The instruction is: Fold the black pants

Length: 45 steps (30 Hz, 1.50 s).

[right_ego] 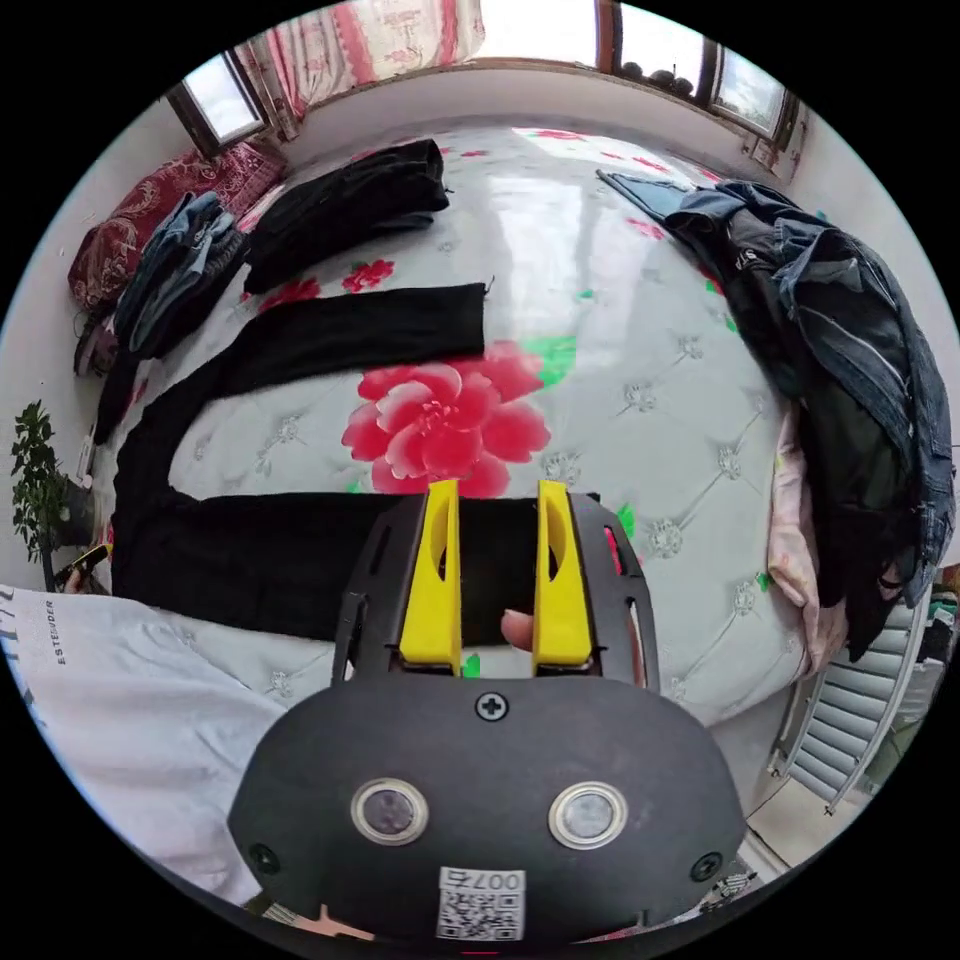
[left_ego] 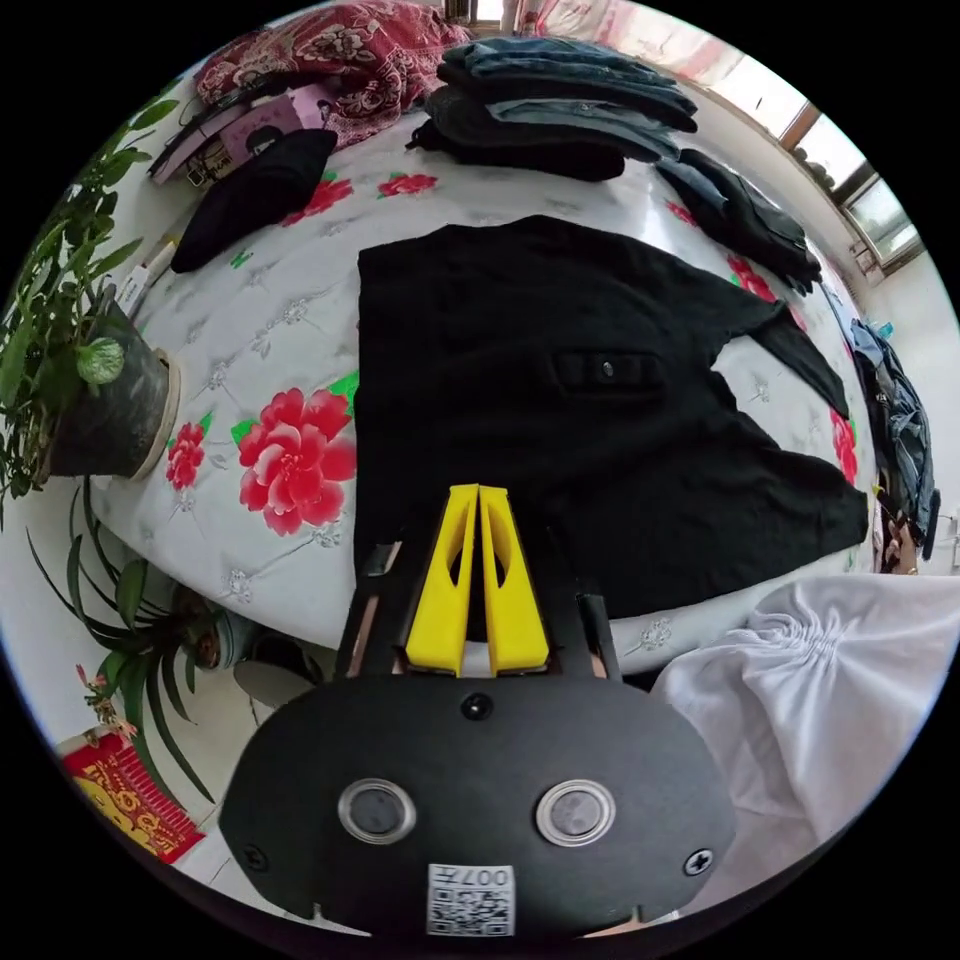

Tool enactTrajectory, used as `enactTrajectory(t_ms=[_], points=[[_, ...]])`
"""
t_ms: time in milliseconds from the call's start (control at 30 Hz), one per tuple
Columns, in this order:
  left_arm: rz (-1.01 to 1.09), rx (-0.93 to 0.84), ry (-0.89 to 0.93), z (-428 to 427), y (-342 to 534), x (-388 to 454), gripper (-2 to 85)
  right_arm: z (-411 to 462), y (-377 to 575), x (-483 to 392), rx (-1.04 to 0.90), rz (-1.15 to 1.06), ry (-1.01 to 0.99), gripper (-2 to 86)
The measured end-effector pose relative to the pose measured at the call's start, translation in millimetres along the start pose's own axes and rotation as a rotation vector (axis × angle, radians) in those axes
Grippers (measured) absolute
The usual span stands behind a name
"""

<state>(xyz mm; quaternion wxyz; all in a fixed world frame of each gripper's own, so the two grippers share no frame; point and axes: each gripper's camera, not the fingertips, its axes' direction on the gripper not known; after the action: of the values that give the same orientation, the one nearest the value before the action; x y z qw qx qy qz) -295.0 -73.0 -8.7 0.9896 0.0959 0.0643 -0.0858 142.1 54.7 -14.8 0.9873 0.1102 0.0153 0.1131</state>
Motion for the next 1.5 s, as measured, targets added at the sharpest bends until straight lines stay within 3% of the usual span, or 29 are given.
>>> enactTrajectory(t_ms=[67,200,400,433,533,600,733,800,933,1067,1133,1333,1500], points=[[-0.058,0.084,0.015,-15,-21,-8,-0.9,3,-50,-8,0.061,-0.006,-0.059,9.1],[-0.055,0.093,-0.005,-6,-61,0,-0.8,33,-128,-11,0.044,0.025,-0.103,9.4],[-0.029,-0.079,-0.131,57,-127,25,-0.1,102,-195,-18,-0.135,0.124,-0.104,8.6],[-0.032,-0.141,-0.152,74,-136,28,-0.2,100,-196,-27,-0.091,0.128,-0.011,7.3],[0.022,-0.116,-0.2,79,-147,39,-0.7,94,-204,-55,-0.092,-0.06,-0.025,2.2],[0.107,-0.147,-0.25,83,-150,51,-0.9,62,-210,-64,0.019,-0.129,-0.019,1.0],[0.226,-0.121,-0.329,88,-140,67,-0.9,-80,-185,-72,0.541,-0.329,-0.129,0.0],[0.215,-0.102,-0.323,88,-136,67,-1.0,-118,-161,-80,0.633,-0.445,-0.097,-0.1],[0.177,-0.084,-0.271,86,-132,62,-1.0,-101,-116,-75,0.446,-0.418,0.113,-0.1],[0.239,-0.118,-0.253,87,-127,60,-1.0,-17,-83,-47,0.009,-0.285,-0.033,0.4],[0.264,-0.126,-0.25,85,-126,59,-1.0,2,-74,-44,-0.07,-0.237,-0.058,1.1],[0.217,-0.001,-0.219,47,-134,47,-0.9,6,-111,-61,0.055,-0.176,-0.06,3.5],[0.17,-0.002,-0.164,54,-162,38,-0.9,58,-171,-95,-0.032,-0.203,-0.114,5.7]])
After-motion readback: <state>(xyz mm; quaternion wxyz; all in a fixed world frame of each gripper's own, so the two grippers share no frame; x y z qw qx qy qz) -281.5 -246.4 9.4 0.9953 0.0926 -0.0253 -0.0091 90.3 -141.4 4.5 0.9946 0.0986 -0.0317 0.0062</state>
